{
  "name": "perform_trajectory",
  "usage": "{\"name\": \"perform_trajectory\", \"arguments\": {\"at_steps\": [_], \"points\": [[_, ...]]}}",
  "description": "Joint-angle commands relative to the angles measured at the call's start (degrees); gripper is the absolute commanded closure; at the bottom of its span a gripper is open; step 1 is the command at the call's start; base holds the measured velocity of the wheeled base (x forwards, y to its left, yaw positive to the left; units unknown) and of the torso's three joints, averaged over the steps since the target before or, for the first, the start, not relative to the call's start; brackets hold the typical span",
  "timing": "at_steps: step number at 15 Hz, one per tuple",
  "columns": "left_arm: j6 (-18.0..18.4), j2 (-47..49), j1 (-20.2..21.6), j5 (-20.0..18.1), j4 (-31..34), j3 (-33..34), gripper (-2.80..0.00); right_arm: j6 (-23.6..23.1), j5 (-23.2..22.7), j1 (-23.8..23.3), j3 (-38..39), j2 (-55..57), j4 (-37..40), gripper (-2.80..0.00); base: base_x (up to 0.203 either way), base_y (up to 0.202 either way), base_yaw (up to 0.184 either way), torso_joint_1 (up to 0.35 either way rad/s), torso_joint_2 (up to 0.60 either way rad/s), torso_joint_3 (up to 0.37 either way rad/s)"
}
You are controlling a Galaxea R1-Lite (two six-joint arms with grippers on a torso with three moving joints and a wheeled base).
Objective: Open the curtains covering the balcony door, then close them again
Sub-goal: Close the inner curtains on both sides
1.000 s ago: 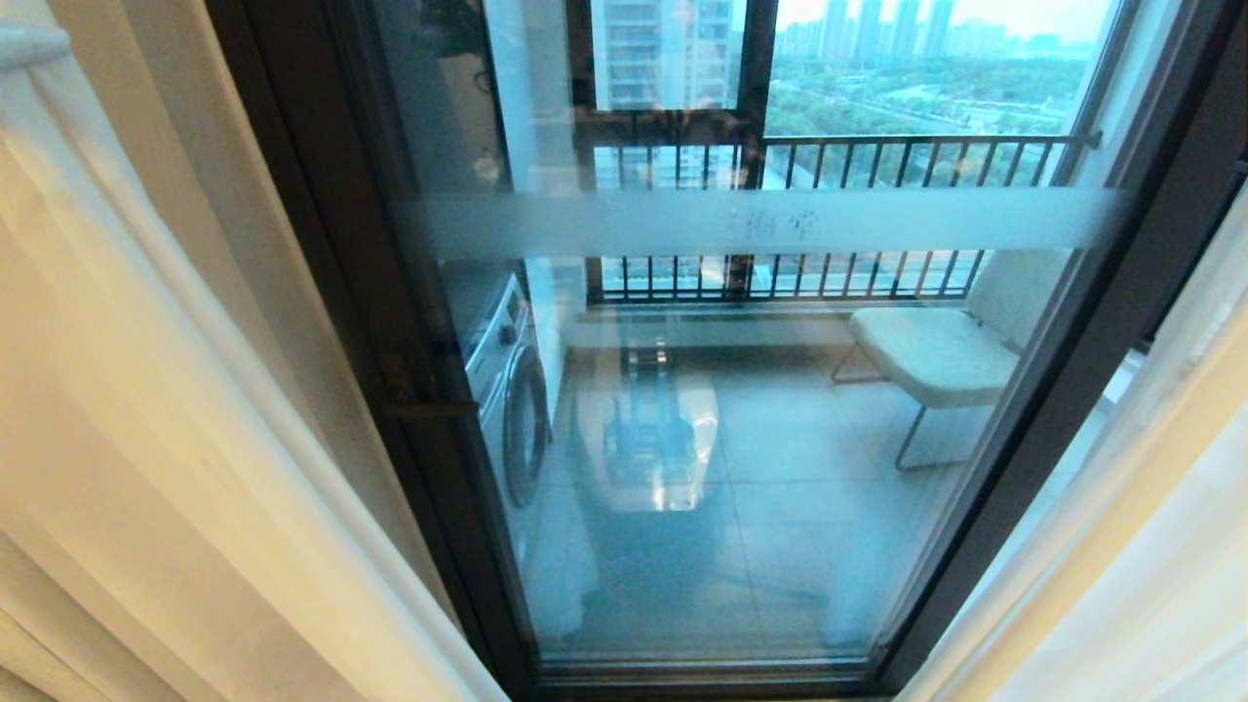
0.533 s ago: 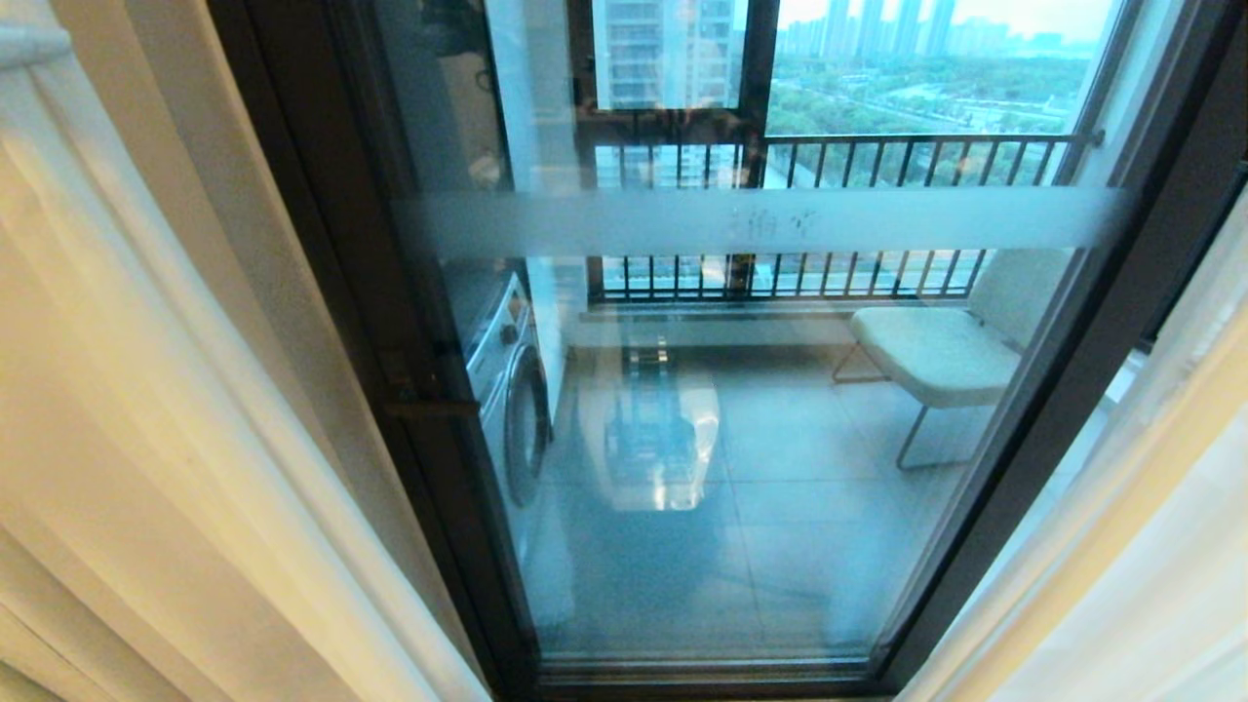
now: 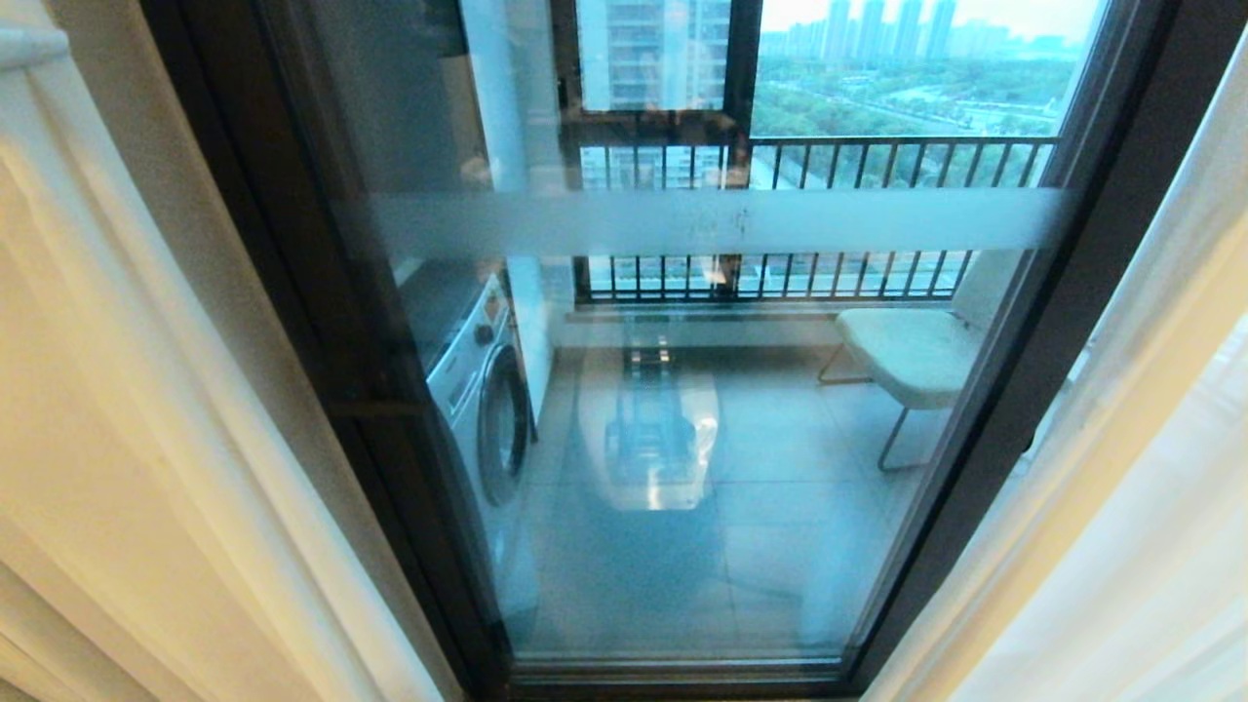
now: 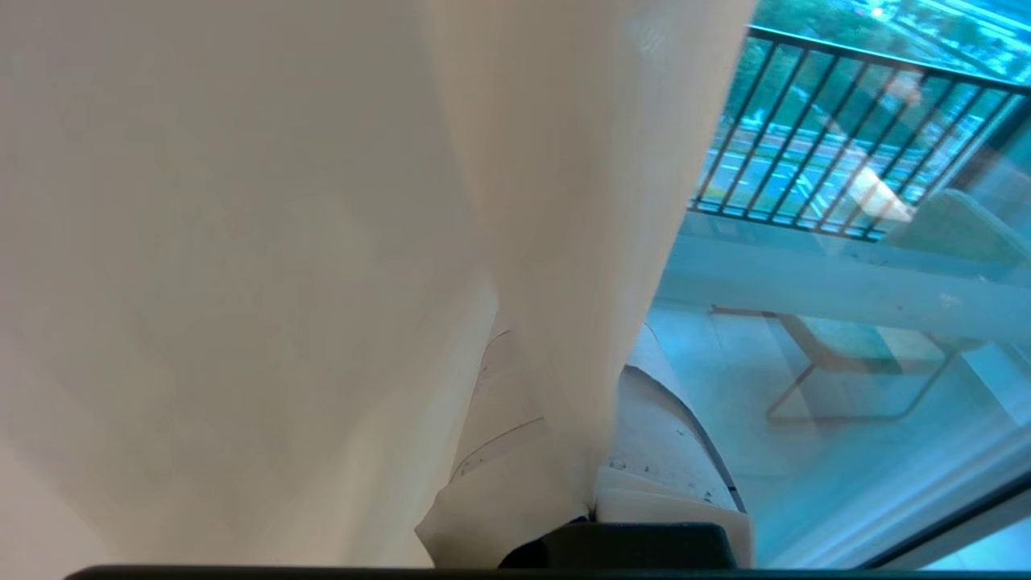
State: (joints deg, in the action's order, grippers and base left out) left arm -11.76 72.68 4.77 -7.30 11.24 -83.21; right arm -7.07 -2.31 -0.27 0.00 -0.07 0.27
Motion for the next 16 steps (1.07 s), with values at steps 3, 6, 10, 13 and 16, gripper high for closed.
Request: {"name": "perform_trajectory", "arguments": {"at_steps": [3,6,10,13,16], "points": [[-0.1,0.2,0.0,-0.1,0.0,0.0,0.00,0.0,-0.1,0.0,0.0,0.1,0.0,0.00,0.000,-0.190,-0.001,0.001,0.00,0.002],[-0.1,0.2,0.0,-0.1,0.0,0.0,0.00,0.0,-0.1,0.0,0.0,0.1,0.0,0.00,0.000,-0.191,0.001,0.003,0.00,0.005],[0.0,0.2,0.0,-0.1,0.0,0.1,0.00,0.0,-0.1,0.0,0.0,0.1,0.0,0.00,0.000,-0.193,0.001,0.003,0.00,-0.003],[0.0,0.2,-0.1,-0.1,0.0,0.1,0.00,0.0,-0.1,0.0,0.0,0.1,0.0,0.00,0.000,-0.189,0.003,0.002,0.00,0.003],[0.0,0.2,-0.1,-0.1,0.0,0.1,0.00,0.0,0.0,0.0,0.0,0.1,0.0,0.00,0.000,-0.191,0.003,0.003,0.00,0.004]]}}
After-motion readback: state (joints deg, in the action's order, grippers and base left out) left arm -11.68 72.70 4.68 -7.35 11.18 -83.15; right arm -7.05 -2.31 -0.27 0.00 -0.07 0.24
